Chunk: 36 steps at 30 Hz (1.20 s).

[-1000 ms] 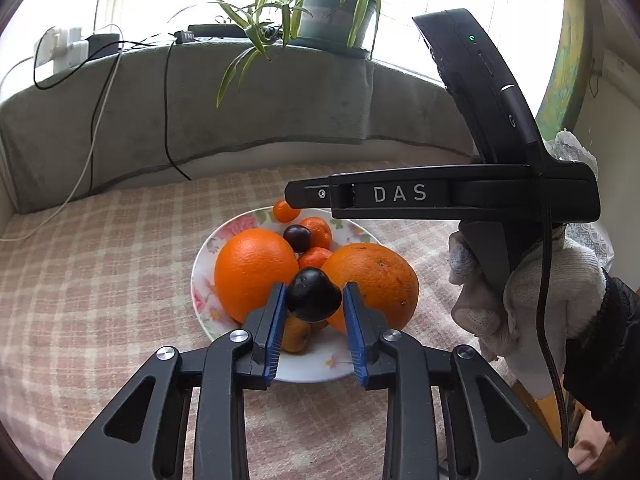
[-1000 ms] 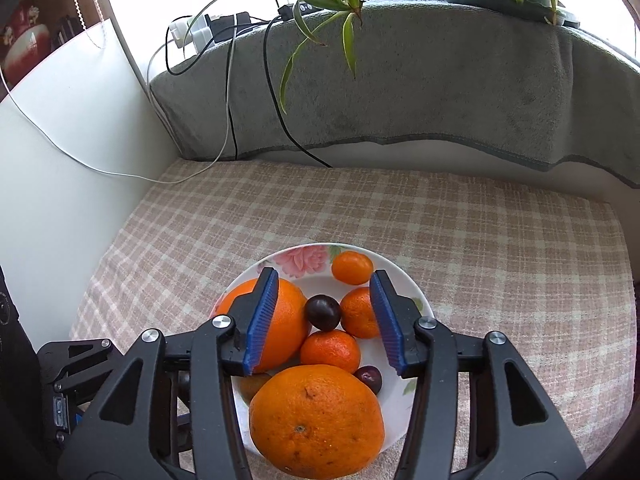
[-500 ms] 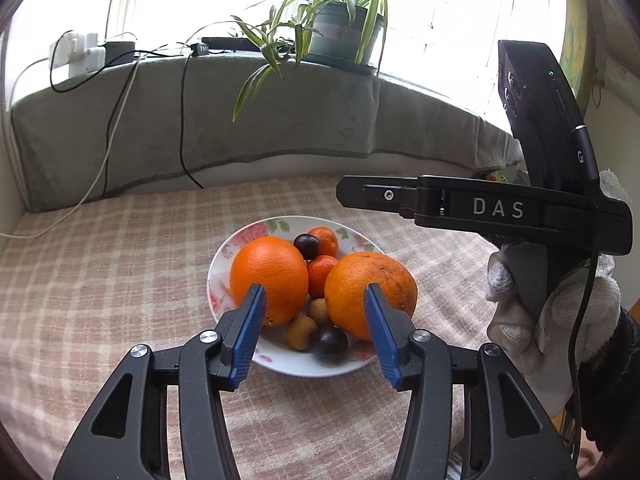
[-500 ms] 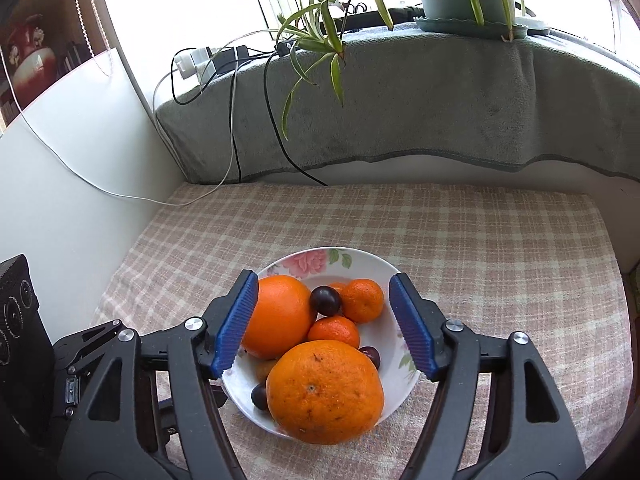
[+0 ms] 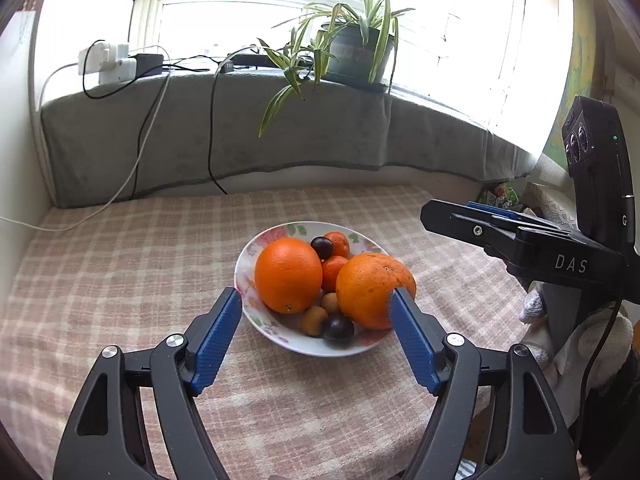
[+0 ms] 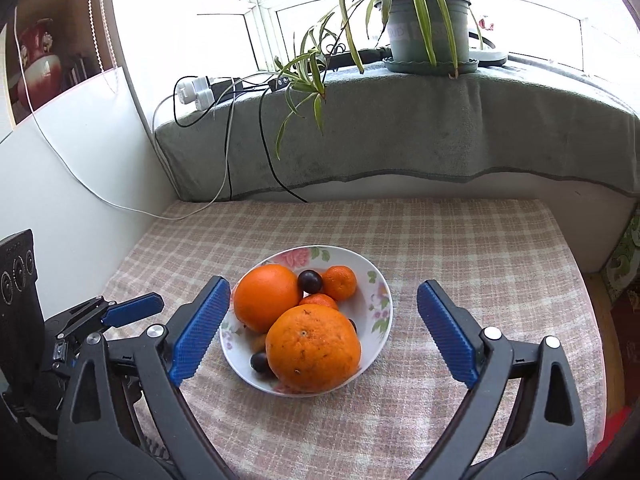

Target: Organize fruits

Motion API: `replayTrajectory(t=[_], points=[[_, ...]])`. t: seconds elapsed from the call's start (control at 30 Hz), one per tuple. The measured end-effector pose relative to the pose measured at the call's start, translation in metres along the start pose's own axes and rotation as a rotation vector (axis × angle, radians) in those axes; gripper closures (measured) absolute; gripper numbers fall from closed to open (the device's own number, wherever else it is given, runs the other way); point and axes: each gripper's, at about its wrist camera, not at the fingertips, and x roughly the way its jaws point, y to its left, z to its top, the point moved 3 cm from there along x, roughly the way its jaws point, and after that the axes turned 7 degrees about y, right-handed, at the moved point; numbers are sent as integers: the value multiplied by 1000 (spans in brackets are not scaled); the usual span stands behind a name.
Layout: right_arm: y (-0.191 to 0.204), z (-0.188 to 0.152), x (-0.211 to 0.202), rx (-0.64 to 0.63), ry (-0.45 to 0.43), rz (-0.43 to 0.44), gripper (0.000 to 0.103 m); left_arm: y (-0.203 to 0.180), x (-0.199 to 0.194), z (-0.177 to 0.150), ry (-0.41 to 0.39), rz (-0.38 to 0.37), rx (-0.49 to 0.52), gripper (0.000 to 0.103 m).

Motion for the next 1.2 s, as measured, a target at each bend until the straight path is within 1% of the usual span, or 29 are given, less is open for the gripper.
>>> replayTrajectory(t=[0.13,0.3,0.43,0.6,0.8,1.2], points=[[-2,-9,-8,8,-5,-22,6,2,-8,-2,-15,39,-5,23],[-7,-18,-16,29,-10,-43,6,4,-15,-4,-33,118,-7,22],[-14,-24,-21,61,-21,-55,6,6,-21,-7,-47,150,-14,21],[-19,-29,-21,79,-18,-76,6,7,-25,-8,-55,160,-17,21],[-16,-34,-22,56,-14,-109,6,7,-29,-10,-58,173,-22,21],[-17,-37,-23,64,-9,-107,6,8,-35,-9,-72,203,-17,20]])
